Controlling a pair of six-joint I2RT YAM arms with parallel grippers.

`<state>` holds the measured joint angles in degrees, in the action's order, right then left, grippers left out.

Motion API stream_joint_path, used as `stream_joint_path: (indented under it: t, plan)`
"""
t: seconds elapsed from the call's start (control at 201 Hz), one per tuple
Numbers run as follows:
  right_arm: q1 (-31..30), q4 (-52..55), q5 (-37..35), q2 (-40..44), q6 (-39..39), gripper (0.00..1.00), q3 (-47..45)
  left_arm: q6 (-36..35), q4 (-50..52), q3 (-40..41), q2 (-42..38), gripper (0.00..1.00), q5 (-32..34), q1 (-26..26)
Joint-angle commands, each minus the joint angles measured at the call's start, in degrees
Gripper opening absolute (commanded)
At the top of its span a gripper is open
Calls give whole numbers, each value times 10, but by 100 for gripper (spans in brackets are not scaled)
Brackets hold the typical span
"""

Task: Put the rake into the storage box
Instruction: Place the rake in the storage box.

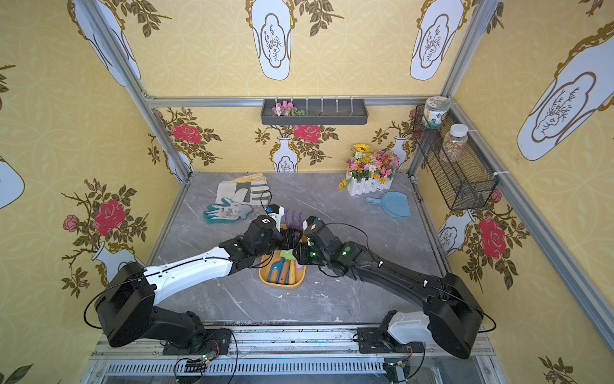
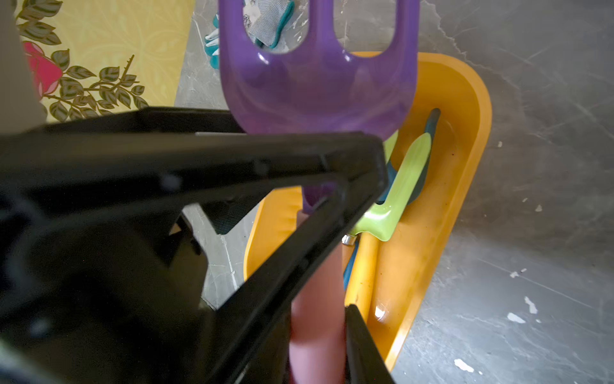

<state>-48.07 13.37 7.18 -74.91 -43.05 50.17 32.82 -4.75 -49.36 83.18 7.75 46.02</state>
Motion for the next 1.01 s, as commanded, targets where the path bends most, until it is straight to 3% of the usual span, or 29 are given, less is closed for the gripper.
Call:
stream_joint_path:
  t: [0.0,0.209,0.299,0.383,0.443,0.518,0.563,0.802,1.006]
  plan:
    - [-6,-28,6,5,13,7,0,-11,-12,2,11,59,1,-1]
    - [-11,-16,-2,13,16,7,2,-9,-20,4,12,31,-3,-2]
    - [-13,-12,-7,15,16,7,3,-9,-18,5,12,10,-4,-2]
    - [-12,-9,-8,16,16,8,4,-8,-14,7,10,0,-6,-2]
    - [-13,-3,-12,14,16,14,9,-8,-8,8,8,0,-6,-2]
    - [-13,10,-21,12,16,39,17,-8,-4,13,3,0,-10,-2]
    - [-13,15,-27,12,15,45,21,-8,-2,16,-1,0,-12,-2]
    - [-11,34,-80,21,24,52,31,5,9,51,-37,0,-14,-1]
    - [-9,54,-119,31,20,53,27,10,43,58,-63,0,26,-1]
